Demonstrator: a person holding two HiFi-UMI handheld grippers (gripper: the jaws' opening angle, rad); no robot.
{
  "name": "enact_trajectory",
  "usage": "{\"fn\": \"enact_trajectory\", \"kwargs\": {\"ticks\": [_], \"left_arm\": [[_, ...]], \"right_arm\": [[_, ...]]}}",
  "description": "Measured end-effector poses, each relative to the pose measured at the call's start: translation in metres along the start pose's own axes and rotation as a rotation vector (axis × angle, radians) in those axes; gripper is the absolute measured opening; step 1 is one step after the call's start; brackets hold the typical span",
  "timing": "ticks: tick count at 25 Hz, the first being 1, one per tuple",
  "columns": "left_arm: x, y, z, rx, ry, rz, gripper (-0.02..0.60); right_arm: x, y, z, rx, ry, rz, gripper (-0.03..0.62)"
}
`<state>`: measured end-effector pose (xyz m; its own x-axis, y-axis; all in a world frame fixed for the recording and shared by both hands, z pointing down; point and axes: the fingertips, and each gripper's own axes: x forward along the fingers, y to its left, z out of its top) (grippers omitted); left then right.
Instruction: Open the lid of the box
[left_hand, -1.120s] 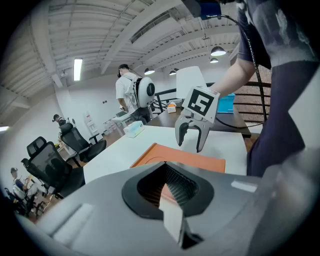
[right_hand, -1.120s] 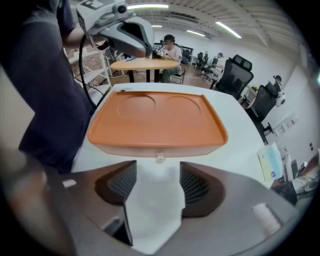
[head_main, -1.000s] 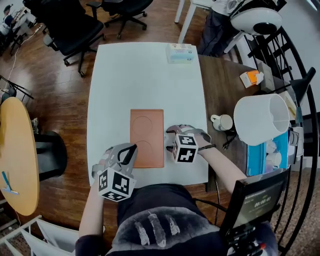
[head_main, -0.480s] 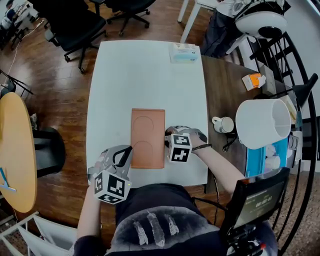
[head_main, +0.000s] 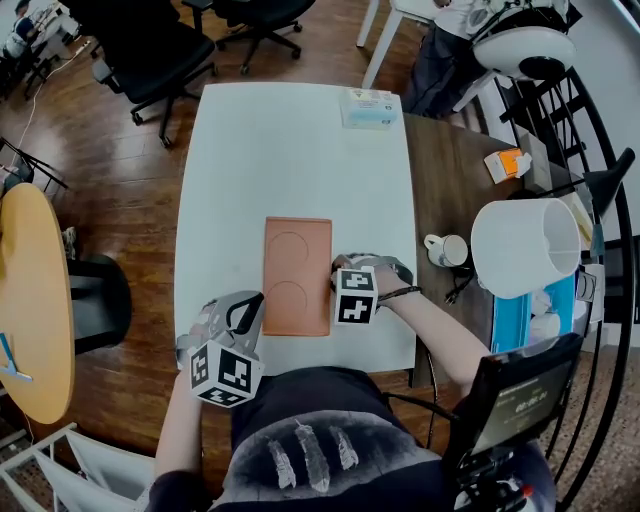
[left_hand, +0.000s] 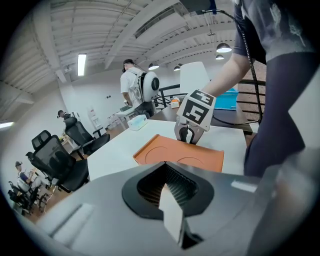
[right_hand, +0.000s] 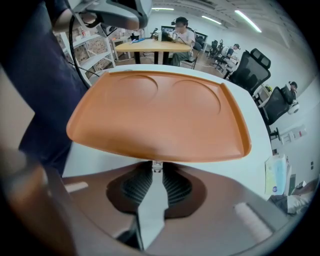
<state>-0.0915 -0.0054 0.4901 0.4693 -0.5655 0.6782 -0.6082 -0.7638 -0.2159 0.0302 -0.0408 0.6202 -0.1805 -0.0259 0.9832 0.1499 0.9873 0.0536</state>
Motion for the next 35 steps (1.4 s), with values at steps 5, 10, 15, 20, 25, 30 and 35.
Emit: {"fn": "enact_trajectory", "kwargs": {"ticks": [5,10,15,20,25,30,35], "left_arm": [[-0.005,0.004,-0.002,0.001,-0.002,0.031,0.017],[-0.001,0.006,-0.004,0.009,-0.001,0.033,0.017],[0.001,0.007,-0.006,0.022,0.007,0.046,0.017],[-0.002,0.004,-0.007,0.03,0.016,0.047,0.017],[-0.005,0.005,-0.007,0.033,0.018,0.055,0.017],[-0.005,0.006,-0.009,0.035,0.02,0.06,0.017],[-0.004,0.005,-0.01,0.047,0.031,0.061,0.017]], "right_arm": [[-0.001,0.002,-0.022,-0.004,0.042,0.011,0.067],[-0.009,0.007,-0.057,0.033,0.064,0.009,0.067],[-0.01,0.01,-0.077,0.024,0.071,0.011,0.067],[-0.006,0.01,-0.095,0.014,0.034,0.026,0.067],[-0.011,0.008,-0.12,-0.026,0.073,0.039,0.066],[-0.018,0.013,-0.153,0.014,0.115,0.043,0.066],[-0.024,0.012,-0.155,0.028,0.099,0.026,0.066]]}}
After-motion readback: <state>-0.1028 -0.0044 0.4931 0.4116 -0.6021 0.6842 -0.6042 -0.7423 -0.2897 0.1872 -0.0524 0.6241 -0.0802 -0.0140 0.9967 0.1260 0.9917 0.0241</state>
